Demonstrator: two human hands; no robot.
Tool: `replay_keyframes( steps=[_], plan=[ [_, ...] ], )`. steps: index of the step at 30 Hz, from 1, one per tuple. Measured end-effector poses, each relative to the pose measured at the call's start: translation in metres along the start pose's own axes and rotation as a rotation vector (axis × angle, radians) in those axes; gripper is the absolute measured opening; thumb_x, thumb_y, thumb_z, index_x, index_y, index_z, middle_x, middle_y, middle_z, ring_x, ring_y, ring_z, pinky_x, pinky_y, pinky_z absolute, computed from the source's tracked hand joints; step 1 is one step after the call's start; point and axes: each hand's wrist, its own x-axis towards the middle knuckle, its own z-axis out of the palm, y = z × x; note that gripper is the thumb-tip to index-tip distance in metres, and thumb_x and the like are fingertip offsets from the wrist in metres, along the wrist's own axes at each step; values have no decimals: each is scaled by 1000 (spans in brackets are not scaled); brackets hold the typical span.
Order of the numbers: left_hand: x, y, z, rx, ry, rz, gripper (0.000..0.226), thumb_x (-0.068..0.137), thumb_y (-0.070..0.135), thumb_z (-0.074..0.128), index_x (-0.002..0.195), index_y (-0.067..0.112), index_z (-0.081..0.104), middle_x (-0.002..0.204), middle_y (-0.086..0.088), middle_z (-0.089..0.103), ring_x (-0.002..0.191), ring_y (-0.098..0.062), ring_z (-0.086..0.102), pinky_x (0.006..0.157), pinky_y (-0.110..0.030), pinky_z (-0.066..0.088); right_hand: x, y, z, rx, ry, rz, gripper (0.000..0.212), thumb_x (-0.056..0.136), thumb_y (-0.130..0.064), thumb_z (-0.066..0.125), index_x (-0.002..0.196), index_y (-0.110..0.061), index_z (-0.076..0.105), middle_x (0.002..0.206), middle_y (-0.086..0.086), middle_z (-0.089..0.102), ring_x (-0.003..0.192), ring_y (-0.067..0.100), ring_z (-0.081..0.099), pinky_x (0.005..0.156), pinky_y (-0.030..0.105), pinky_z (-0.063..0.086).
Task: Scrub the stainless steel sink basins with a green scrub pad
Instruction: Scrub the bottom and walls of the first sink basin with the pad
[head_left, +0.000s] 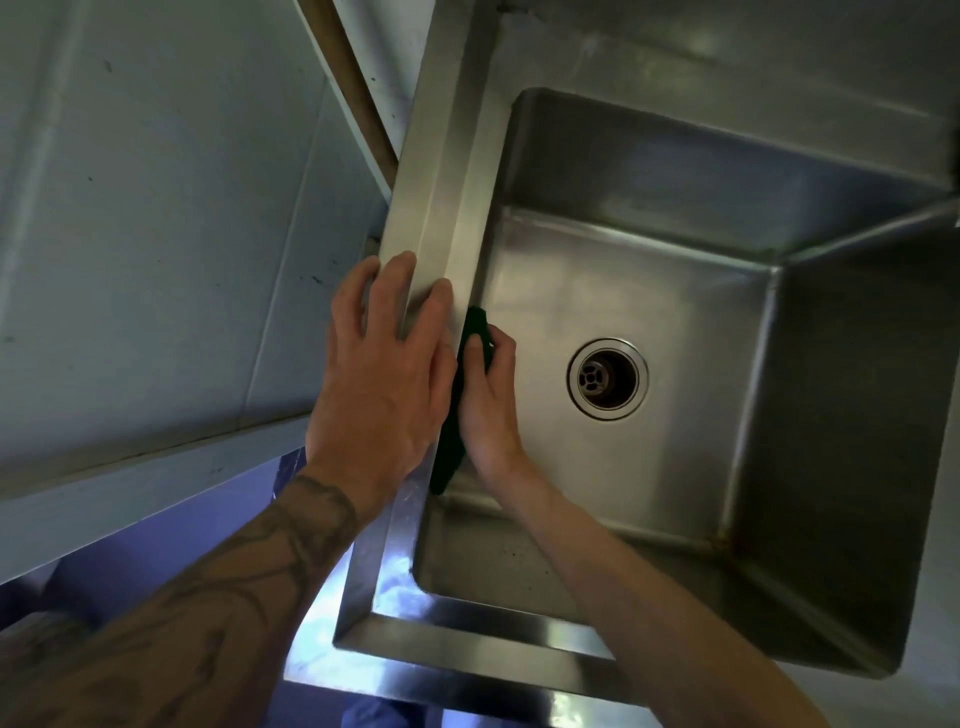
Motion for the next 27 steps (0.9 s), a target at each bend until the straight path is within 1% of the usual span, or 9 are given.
replay_keyframes(
  steps=[2, 4, 9, 14, 16, 19, 21, 25, 27],
  plan=[
    [1, 1, -1, 39, 71, 54, 40, 111, 27, 44, 138, 0, 55, 146, -22, 36, 137, -43, 36, 109, -62, 51, -19, -1, 5, 28, 32, -117, 41, 105, -60, 40, 139, -37, 45, 137, -10, 56, 128, 10, 56, 109, 41, 47],
    [2, 2, -5, 38, 129, 83, 33, 106, 20, 55, 131, -1, 58, 141, -19, 36, 132, -42, 36, 102, -61, 56, -18, 2, 7, 15, 62, -148, 42, 108, -52, 40, 143, -29, 44, 139, -4, 55, 130, 14, 54, 110, 45, 46],
    [-1, 0, -3, 9, 3, 5, 44, 111, 33, 40, 143, 5, 52, 151, -23, 35, 140, -44, 36, 109, -62, 51, 16, 2, 7, -85, 22, 118, 38, 113, -34, 37, 145, -16, 43, 135, 7, 50, 128, 24, 51, 113, 50, 42],
    [0, 0, -3, 29, 69, 68, 41, 106, 26, 55, 137, -1, 54, 144, -21, 35, 135, -43, 35, 105, -63, 53, -20, -4, 1, 51, 27, -141, 40, 105, -57, 43, 138, -35, 47, 136, -6, 56, 128, 13, 56, 108, 41, 48],
    [0, 0, -3, 15, 63, 59, 40, 111, 27, 44, 139, 0, 53, 146, -22, 34, 136, -43, 34, 107, -63, 52, -21, -5, 1, 42, 19, -146, 39, 108, -51, 41, 140, -31, 46, 136, -3, 55, 128, 14, 56, 108, 41, 48],
    [-1, 0, -3, -13, 13, 19, 47, 112, 34, 34, 144, 4, 51, 152, -24, 34, 140, -43, 34, 110, -61, 50, 3, -5, 3, -56, -3, 42, 38, 113, -37, 37, 145, -17, 41, 136, 5, 49, 125, 19, 53, 111, 47, 45],
    [0, 1, -5, -42, -9, -10, 48, 112, 35, 32, 147, 6, 49, 154, -26, 36, 142, -44, 35, 113, -60, 47, 8, -6, 5, -77, -10, 130, 38, 113, -37, 35, 145, -18, 40, 133, 4, 49, 120, 20, 54, 110, 48, 45],
    [0, 0, -3, 47, -113, 56, 57, 116, 38, 10, 156, 5, 35, 160, -25, 37, 151, -46, 29, 124, -58, 31, -25, -11, 2, 30, 20, -50, 38, 104, -60, 40, 136, -41, 45, 133, -12, 55, 122, 4, 57, 105, 36, 48],
    [1, 0, -6, 9, -119, 20, 56, 115, 39, 14, 156, 7, 35, 162, -25, 34, 151, -46, 30, 124, -57, 32, -33, -9, 0, 42, -3, -104, 41, 105, -60, 40, 139, -38, 45, 136, -11, 56, 127, 7, 56, 107, 35, 48]
  ],
)
